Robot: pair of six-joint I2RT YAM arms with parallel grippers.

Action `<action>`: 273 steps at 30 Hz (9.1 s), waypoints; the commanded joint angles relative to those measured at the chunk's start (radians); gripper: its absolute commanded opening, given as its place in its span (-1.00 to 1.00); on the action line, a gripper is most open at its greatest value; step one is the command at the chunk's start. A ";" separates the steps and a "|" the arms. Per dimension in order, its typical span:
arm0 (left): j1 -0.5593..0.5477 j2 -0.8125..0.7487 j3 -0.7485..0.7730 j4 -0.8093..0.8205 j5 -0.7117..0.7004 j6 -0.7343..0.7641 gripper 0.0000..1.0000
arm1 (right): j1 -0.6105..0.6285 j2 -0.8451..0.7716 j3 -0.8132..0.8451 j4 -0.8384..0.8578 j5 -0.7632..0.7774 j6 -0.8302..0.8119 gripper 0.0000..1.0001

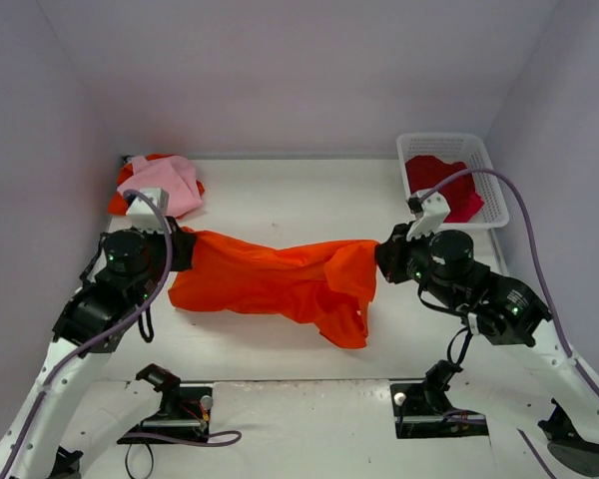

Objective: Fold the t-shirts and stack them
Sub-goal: Flatten out the tshirt

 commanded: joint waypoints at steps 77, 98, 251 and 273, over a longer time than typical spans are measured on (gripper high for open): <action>0.007 -0.002 -0.021 0.123 0.127 -0.123 -1.00 | -0.042 0.094 0.032 0.078 0.345 0.059 -1.00; 0.019 0.233 0.055 0.177 0.033 -0.054 -1.00 | -0.489 0.274 0.061 0.170 -0.029 -0.143 -1.00; 0.033 0.784 0.073 0.444 -0.053 -0.049 0.58 | -0.476 1.160 0.405 0.530 0.092 -0.309 -0.98; 0.058 0.811 0.064 0.456 -0.039 -0.049 0.58 | -0.399 1.076 0.376 0.544 0.175 -0.314 0.52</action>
